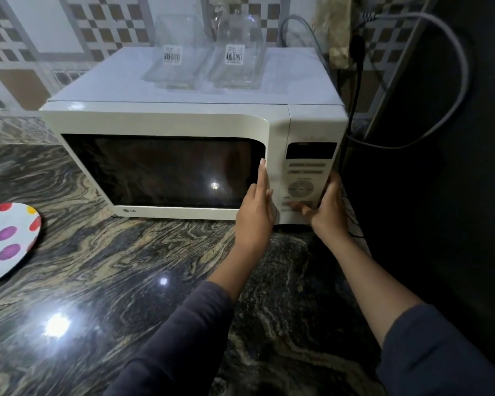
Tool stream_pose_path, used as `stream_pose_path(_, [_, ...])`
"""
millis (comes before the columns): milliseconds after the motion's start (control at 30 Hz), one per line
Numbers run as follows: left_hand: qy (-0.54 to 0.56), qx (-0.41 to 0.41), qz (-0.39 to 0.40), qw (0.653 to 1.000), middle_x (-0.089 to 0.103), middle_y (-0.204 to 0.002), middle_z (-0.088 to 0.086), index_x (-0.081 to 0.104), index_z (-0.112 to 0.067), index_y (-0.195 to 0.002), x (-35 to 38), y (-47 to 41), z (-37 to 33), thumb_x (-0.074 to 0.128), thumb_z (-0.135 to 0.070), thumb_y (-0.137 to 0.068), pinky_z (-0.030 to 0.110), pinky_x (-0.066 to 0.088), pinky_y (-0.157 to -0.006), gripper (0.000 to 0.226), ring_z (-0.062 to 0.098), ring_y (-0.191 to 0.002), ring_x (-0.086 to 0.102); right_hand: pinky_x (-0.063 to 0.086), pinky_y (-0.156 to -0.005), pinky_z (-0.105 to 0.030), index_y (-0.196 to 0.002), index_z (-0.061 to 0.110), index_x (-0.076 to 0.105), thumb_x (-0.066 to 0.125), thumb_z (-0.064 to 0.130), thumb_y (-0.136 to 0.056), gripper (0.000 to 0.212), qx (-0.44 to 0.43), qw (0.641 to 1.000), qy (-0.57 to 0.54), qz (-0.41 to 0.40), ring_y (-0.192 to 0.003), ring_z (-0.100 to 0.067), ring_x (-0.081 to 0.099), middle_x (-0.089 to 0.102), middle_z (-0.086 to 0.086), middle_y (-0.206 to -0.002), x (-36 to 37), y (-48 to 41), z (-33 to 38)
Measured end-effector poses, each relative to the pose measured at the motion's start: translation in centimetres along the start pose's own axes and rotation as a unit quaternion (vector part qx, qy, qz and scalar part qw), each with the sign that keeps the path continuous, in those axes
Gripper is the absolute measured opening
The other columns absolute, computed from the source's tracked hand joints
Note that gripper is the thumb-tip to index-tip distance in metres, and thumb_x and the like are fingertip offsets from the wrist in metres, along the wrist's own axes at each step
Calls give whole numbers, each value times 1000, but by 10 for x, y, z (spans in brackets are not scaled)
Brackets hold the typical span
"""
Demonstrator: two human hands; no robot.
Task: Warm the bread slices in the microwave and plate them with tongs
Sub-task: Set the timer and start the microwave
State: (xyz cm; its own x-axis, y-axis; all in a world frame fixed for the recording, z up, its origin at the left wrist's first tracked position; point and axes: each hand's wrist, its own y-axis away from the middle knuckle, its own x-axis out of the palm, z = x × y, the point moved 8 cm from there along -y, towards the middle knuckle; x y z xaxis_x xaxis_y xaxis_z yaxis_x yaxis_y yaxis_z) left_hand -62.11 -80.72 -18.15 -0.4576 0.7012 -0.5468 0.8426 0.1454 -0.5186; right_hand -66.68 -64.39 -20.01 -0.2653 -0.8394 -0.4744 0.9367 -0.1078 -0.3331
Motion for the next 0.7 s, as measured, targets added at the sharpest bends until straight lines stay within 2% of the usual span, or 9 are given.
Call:
stream_pose_path(67, [-16,14,2,1000,55,-99,10,-1,-28,-147,1,0,-2,40,-11,-95,33,40,-53,68,22,-77,54,45,-87,-31,-139,14,26,82,14,-67,91,-10,1000,21,0,-112,-11,46,46,-7,-133,0,0,0])
stream_pose_path(133, [-22,11,7,1000,55,-101,10,3,-25,-148,1,0,-3,40,-12,-95,35,43,-54,66,24,-78,55,47,-91,-41,-138,12,26,81,14,-67,90,-19,999,28,-1,-117,-23,50,46,-10,-133,1,1,1])
stream_pose_path(200, [-26,6,8,1000,55,-103,11,5,-24,-149,1,-1,-3,40,-11,-95,38,46,-57,65,26,-81,56,47,-92,-44,-138,9,26,80,11,-68,88,-23,999,26,-2,-118,-29,49,45,-13,-133,1,2,2])
stream_pose_path(367, [-5,-6,33,999,54,-113,10,-1,-35,-147,0,0,-2,41,-9,-95,42,51,-71,71,27,-94,57,46,-89,-36,-137,11,28,82,10,-66,90,-1,1000,12,12,-116,-26,51,48,-10,-132,-3,1,6])
stream_pose_path(567, [45,-28,50,997,51,-121,9,-4,-38,-144,-3,1,-5,40,-6,-94,43,50,-89,74,22,-107,55,43,-85,-29,-133,8,33,75,14,-77,71,34,997,-60,28,-116,-26,53,51,-13,-129,-9,-1,12])
stream_pose_path(700, [53,-35,48,997,53,-118,7,-3,-39,-144,-4,1,-6,39,-7,-95,40,51,-87,73,18,-108,55,41,-85,-29,-131,5,36,69,13,-82,60,57,996,-65,10,-117,-28,52,51,-15,-129,-11,-2,14])
